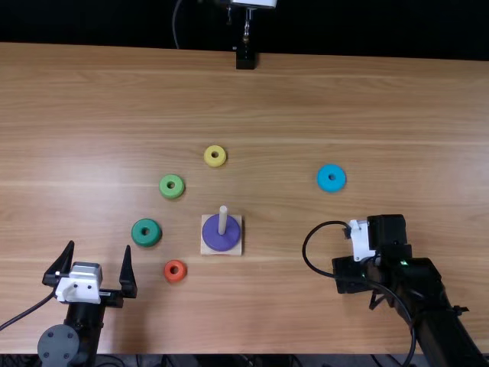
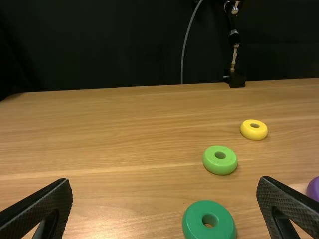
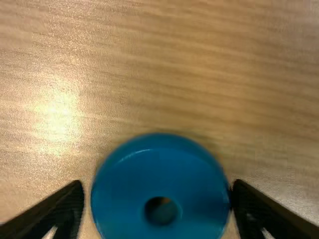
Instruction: Build the Hanoi tower: stack the rings onto the peg from bottom to top in this color order: purple, dark blue, light blue, dark green, light green, yellow, orange.
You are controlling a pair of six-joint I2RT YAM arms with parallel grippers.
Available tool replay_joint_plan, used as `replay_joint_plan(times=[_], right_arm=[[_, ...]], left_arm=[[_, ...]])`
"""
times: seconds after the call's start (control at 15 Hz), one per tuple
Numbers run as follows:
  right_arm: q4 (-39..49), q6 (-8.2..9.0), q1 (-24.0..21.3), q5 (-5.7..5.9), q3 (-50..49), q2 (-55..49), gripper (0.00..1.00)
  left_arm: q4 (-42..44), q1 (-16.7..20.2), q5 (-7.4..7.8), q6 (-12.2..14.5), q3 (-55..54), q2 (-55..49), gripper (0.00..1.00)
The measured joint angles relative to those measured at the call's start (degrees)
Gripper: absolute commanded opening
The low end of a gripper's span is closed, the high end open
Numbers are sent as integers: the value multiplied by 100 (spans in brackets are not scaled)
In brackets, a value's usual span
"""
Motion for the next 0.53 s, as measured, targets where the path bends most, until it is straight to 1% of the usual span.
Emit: replay_joint_plan(times=[0.07, 0.27, 0.47, 0.53], right_arm=[[26, 2, 0, -44, 0, 0, 0], [24, 0, 0, -85, 0, 0, 0], [24, 0, 0, -197, 2, 0, 0], [4, 0, 0, -214, 9, 0, 0]], left_arm=[[0, 0, 0, -2, 0, 2, 100], [2, 0, 2, 0, 0, 2, 100], [-2, 0, 0, 0, 0, 2, 100], [0, 0, 0, 0, 0, 2, 100]])
